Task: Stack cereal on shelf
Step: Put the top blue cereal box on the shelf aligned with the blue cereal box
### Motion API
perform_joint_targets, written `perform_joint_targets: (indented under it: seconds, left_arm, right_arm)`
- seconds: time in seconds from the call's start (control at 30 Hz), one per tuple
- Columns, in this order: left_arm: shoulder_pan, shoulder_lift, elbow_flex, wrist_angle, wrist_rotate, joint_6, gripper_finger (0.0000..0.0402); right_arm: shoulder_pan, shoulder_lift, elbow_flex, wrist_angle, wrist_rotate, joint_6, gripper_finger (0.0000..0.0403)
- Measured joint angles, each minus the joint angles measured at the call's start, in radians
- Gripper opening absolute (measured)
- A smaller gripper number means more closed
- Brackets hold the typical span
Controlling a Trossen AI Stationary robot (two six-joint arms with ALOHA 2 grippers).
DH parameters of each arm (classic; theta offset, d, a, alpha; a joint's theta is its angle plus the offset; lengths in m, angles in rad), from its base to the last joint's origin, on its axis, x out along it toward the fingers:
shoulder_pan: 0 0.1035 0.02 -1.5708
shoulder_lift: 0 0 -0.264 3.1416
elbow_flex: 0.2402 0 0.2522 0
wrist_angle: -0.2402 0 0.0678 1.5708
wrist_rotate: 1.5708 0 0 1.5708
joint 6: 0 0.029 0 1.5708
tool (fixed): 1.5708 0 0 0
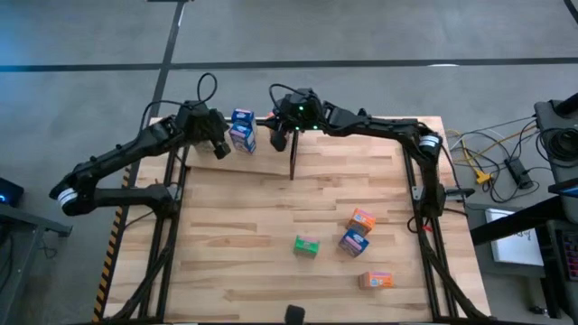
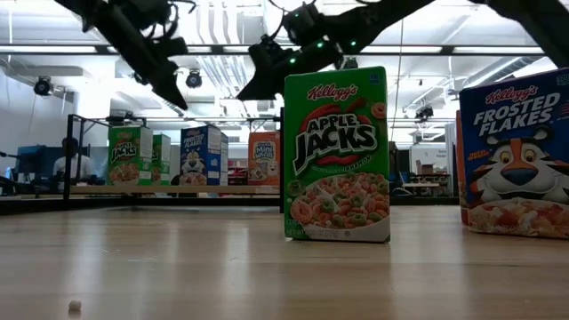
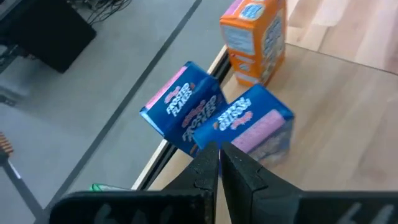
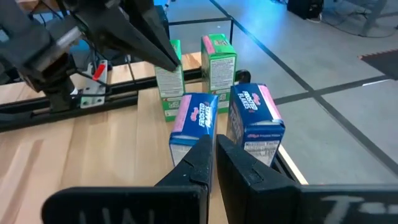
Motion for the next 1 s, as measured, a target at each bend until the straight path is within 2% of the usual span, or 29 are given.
perform_joint_targets:
  seconds: [0.5, 1.0]
  left_arm:
    - [0.028, 0.067, -0.031, 0.032, -0.001, 0.000, 0.0000]
    - [0.028, 0.067, -0.031, -0.018, -0.001, -0.066, 0.0000]
  right_arm:
    - [0.001, 0.212, 0.192, -0.004, 0.005, 0.010, 0.0012]
    - [0.014, 0.233, 0.201, -0.003, 0.006, 0.007, 0.0012]
